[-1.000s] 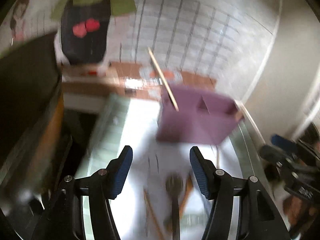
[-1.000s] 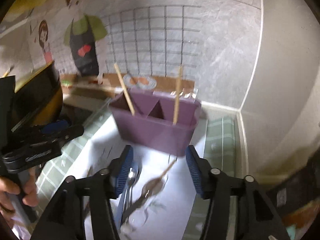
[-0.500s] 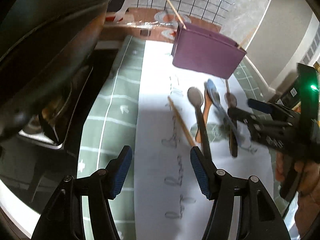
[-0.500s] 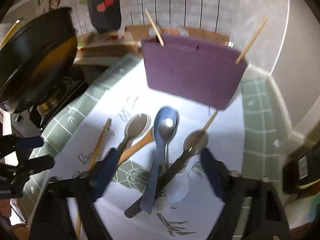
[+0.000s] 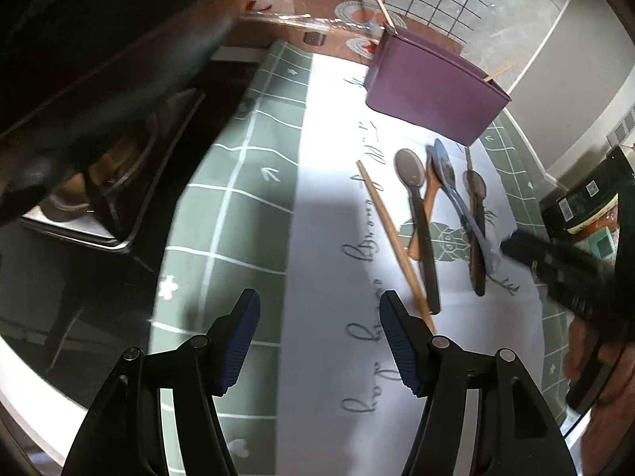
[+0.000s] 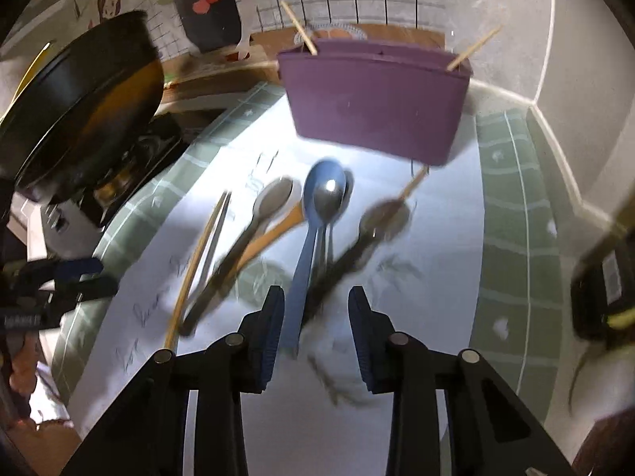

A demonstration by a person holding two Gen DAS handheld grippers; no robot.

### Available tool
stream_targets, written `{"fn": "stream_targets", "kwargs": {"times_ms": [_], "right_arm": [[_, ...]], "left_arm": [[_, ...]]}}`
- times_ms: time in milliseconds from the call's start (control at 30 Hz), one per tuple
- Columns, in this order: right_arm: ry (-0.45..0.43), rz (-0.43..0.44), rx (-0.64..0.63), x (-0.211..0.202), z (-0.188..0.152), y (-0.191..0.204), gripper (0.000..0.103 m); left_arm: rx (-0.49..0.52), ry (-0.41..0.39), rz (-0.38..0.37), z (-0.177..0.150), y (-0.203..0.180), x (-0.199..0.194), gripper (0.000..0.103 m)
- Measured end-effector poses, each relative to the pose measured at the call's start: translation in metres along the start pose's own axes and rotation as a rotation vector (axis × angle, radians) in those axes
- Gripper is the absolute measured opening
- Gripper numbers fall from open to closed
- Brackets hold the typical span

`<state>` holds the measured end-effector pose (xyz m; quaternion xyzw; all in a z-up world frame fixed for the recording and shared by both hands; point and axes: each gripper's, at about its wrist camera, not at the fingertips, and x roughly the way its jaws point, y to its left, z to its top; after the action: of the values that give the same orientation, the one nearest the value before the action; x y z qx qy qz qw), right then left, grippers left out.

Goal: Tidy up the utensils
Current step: 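Lower the right tool onto the white spoon and close on it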

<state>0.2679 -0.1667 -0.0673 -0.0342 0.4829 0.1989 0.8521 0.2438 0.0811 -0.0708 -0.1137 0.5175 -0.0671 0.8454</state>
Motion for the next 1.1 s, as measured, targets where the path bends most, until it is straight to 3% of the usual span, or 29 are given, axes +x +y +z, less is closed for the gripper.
{"fn": "stream_targets", "kwargs": {"times_ms": [233, 333, 500, 633, 967, 1100], "right_arm": [[0.006, 0.013, 0.015, 0.008, -0.011, 0.007, 0.031], [0.007, -0.025, -0.004, 0.012, -0.015, 0.011, 0.030], [-0.022, 0.015, 0.048, 0.001, -0.020, 0.006, 0.027], [-0.052, -0.036, 0.058, -0.009, -0.022, 0.001, 0.027], [0.025, -0.067, 0.031, 0.021, -0.019, 0.003, 0.020], [-0.026, -0.104, -0.009, 0.001, -0.015, 0.008, 0.020]], "left_arm": [[0.050, 0.048, -0.029, 0.002, -0.023, 0.015, 0.063], [0.075, 0.061, -0.030, 0.001, -0.027, 0.017, 0.064], [0.056, 0.061, -0.034, 0.003, -0.023, 0.018, 0.067], [0.041, 0.038, -0.027, 0.006, -0.020, 0.017, 0.067], [0.104, -0.027, -0.081, 0.024, -0.036, 0.019, 0.067], [0.128, -0.010, -0.122, 0.050, -0.049, 0.034, 0.065]]}}
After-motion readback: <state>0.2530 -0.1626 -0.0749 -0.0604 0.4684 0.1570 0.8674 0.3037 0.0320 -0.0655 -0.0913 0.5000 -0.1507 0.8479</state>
